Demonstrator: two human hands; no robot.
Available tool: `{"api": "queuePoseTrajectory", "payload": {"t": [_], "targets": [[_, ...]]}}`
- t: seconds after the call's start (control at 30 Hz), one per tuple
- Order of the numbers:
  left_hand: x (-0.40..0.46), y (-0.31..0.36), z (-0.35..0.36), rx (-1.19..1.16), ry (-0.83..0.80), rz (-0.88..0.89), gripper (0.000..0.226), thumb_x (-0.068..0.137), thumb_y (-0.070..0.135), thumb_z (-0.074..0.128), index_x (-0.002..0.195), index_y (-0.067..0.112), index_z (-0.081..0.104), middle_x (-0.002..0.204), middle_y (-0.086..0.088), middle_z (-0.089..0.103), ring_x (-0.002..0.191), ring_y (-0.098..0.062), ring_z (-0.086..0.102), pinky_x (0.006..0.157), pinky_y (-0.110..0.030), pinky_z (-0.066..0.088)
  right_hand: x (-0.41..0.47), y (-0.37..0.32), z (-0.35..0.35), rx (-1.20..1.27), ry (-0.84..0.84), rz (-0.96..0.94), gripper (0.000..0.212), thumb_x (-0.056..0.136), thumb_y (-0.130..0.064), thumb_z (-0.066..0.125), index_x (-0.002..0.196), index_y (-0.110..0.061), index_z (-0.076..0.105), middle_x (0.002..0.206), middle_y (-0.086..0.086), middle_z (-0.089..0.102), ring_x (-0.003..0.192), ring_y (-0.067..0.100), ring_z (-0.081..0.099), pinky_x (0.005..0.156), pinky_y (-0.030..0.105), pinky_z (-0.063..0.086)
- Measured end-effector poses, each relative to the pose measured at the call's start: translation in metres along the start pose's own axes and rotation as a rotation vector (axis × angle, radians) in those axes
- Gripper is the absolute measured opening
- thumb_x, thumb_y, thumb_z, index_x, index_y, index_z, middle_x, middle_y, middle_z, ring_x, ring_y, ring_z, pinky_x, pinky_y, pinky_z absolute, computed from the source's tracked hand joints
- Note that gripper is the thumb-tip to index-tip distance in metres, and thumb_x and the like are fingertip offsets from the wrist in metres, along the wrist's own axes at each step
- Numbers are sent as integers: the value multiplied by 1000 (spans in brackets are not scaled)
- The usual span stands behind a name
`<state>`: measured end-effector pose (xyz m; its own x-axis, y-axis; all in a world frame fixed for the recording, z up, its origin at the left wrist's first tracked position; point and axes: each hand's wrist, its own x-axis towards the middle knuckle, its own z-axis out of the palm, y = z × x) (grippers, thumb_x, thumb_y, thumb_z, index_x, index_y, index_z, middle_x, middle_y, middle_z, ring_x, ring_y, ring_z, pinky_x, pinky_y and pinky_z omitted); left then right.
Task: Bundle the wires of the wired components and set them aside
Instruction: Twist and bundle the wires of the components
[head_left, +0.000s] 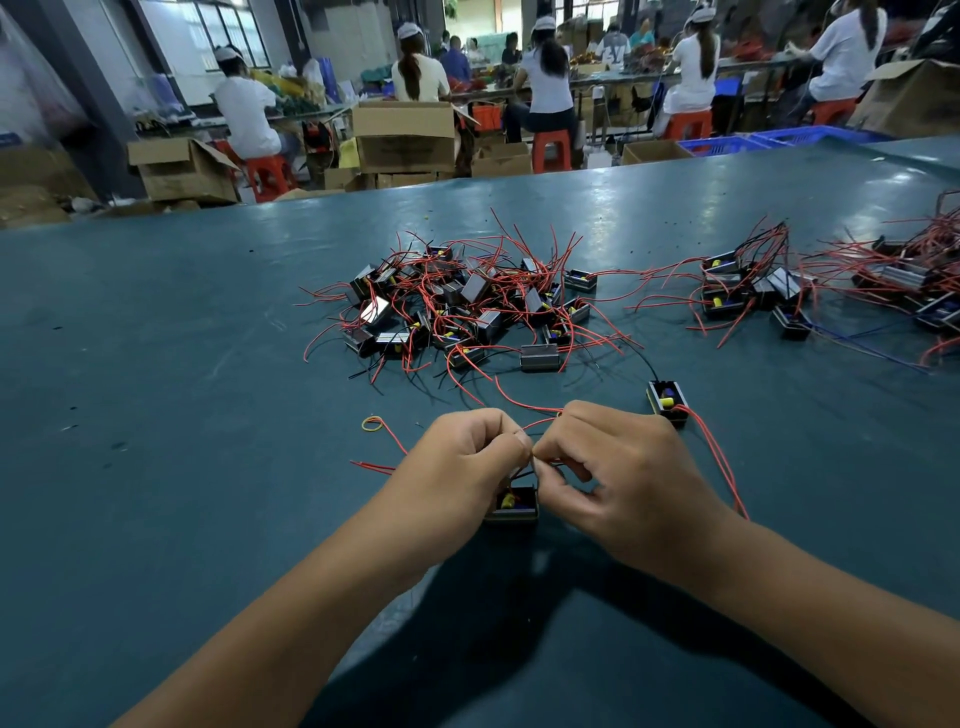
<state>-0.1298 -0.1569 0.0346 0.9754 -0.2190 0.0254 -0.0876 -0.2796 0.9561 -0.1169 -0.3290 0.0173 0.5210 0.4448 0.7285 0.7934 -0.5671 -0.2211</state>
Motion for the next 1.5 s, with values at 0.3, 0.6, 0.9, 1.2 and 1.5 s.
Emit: {"api": "queuePoseTrajectory", "payload": {"t": [0.3,0.6,0.9,1.2,1.5], "targets": [[5,-4,-8,21,-8,84,11,82,26,55,77,22,64,61,-1,43,54,-15,36,50,-29,30,0,3,1,125,58,153,11,81,-11,65,71,-11,61,66,-7,46,60,9,42,56,26,38],[11,-19,-12,182,-13,240,5,93,23,71,89,25,68,74,12,65,59,-10,48,55,-25,40,0,5,1,277,63,295,6,83,-16,68,78,-14,70,69,-4,61,64,11,55,59,17,41],[10,-20,-13,316,-16,315,8,92,22,72,87,26,67,72,18,62,56,-5,46,56,-27,43,5,11,0,668,-11,628,7,90,-18,70,83,-17,72,77,12,70,68,14,57,65,40,49],[9,-20,-14,291,-14,313,5,93,24,71,89,24,68,76,1,67,68,-31,59,63,-45,52,8,11,-6,720,-101,630,10,88,-15,71,78,-13,69,57,-11,56,50,2,44,51,14,35],[11,-20,-17,290,0,300,7,93,23,71,87,21,68,74,-3,65,66,-28,57,63,-44,49,9,12,-13,589,-205,566,14,84,-6,72,72,-13,68,56,-8,56,51,2,44,51,15,36]]}}
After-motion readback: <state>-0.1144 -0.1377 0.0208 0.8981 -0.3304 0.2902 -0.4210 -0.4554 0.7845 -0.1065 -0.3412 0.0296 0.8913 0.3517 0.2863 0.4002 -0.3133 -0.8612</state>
